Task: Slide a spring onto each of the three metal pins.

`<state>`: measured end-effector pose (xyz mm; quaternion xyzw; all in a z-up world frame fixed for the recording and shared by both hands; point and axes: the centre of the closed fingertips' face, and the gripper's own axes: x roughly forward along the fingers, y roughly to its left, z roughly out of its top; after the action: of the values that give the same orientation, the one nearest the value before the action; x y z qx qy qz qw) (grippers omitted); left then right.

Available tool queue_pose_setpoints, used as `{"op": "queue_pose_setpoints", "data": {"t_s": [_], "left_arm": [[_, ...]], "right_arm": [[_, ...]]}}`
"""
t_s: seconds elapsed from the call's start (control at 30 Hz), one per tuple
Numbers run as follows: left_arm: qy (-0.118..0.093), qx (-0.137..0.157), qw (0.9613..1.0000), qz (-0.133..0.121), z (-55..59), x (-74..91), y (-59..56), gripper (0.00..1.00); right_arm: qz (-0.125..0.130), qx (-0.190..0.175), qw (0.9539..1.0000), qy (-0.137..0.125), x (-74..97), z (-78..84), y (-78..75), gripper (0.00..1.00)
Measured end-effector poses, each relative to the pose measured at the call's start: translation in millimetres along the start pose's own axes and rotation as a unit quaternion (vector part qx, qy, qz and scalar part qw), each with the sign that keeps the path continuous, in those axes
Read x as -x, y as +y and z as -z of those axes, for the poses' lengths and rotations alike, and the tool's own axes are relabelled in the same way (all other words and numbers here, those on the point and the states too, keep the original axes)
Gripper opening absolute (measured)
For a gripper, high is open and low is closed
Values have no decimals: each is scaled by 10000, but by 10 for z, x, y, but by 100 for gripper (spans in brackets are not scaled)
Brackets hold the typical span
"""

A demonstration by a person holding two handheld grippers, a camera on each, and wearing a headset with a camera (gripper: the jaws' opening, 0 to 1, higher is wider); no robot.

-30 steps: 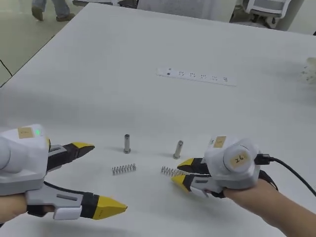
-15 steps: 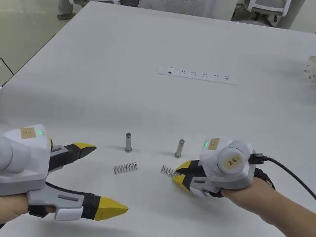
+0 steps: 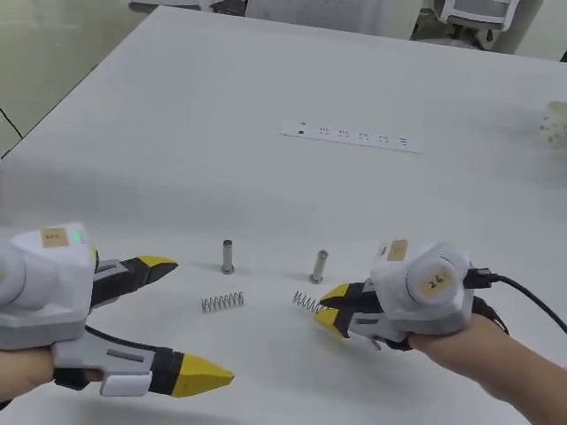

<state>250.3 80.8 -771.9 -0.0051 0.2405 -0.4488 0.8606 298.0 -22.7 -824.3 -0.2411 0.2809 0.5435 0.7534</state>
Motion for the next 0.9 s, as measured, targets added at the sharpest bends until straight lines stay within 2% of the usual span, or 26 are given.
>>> {"op": "queue_pose_setpoints", "data": {"t_s": [0.13, 0.27, 0.37, 0.43, 0.57, 0.67, 0.8, 0.9], "left_arm": [[3, -66, 9999, 114, -50, -53, -60, 95], [48, -202, 9992, 341, -95, -126, -144, 93], [84, -268, 9986, 459, -124, -174, -173, 87], [120, -231, 9976, 635, -139, -208, -218, 81], [142, -388, 9961, 777, -191, -310, -276, 77], [102, -435, 9951, 882, -234, -392, -326, 71], [151, -497, 9926, 1094, -226, -488, -439, 64], [241, -594, 9903, 1235, -205, -556, -522, 61]], "right_arm": [[-31, 151, 9999, -21, 121, -31, -1, 8], [-124, 272, 9995, -48, 257, -65, 19, 8], [-169, 365, 9992, -58, 324, -84, 28, 8], [-211, 436, 9988, -67, 362, -97, 49, 8], [-372, 618, 9973, -112, 406, -120, 132, 8], [-517, 828, 9952, -111, 416, -118, 210, 8], [-678, 1340, 9887, -33, 427, -86, 298, 8], [-791, 1440, 9864, -87, 460, -105, 363, 8]]}}
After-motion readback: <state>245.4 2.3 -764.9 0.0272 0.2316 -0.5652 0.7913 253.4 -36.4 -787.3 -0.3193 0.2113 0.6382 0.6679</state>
